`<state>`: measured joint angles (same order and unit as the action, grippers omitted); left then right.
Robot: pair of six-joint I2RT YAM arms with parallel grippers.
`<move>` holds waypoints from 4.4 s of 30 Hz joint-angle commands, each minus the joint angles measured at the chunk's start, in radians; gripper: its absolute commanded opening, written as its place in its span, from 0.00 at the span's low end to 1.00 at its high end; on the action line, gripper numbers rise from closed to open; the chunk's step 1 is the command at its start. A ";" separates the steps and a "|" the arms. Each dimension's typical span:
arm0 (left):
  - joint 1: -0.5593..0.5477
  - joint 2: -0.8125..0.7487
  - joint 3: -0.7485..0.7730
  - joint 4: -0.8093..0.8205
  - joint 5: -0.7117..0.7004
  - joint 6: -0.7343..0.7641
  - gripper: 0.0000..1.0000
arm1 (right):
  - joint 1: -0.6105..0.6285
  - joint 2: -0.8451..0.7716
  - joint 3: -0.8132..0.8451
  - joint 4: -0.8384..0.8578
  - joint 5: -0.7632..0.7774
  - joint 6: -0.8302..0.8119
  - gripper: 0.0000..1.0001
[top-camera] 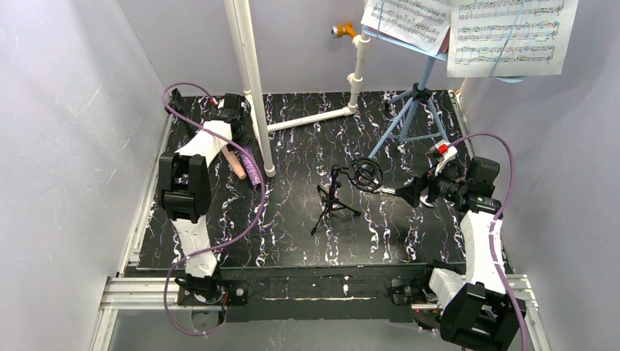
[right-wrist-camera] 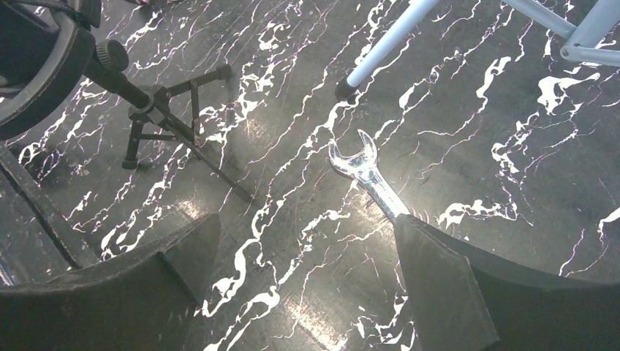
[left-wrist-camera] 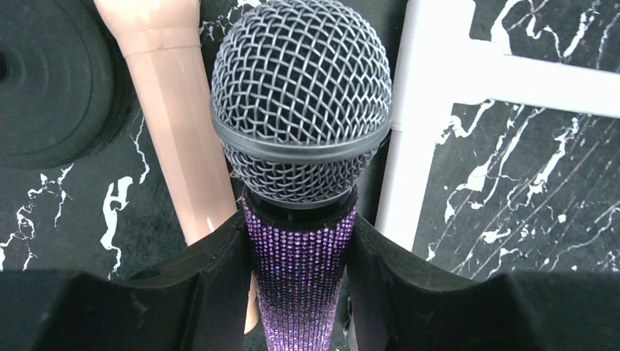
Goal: Pack up the instrument practice props
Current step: Place the microphone at the center of the board, then pick up the microphone stand at the center of the board.
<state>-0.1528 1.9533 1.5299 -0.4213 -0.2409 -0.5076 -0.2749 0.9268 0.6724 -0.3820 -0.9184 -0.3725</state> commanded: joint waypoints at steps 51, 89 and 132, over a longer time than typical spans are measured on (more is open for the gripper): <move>0.110 -0.893 -0.831 0.400 0.715 -0.069 0.98 | -0.003 -0.011 -0.011 0.040 -0.021 -0.021 0.98; -0.706 -0.954 -1.094 0.962 0.401 0.477 0.98 | -0.003 0.007 -0.023 0.063 -0.034 -0.013 0.98; -0.736 -0.485 -0.855 1.233 0.292 0.514 0.48 | -0.003 0.000 -0.028 0.069 -0.043 -0.013 0.98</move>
<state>-0.8814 1.4590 0.6395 0.7830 0.0784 0.0059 -0.2749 0.9321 0.6559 -0.3546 -0.9447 -0.3771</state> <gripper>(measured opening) 0.508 0.983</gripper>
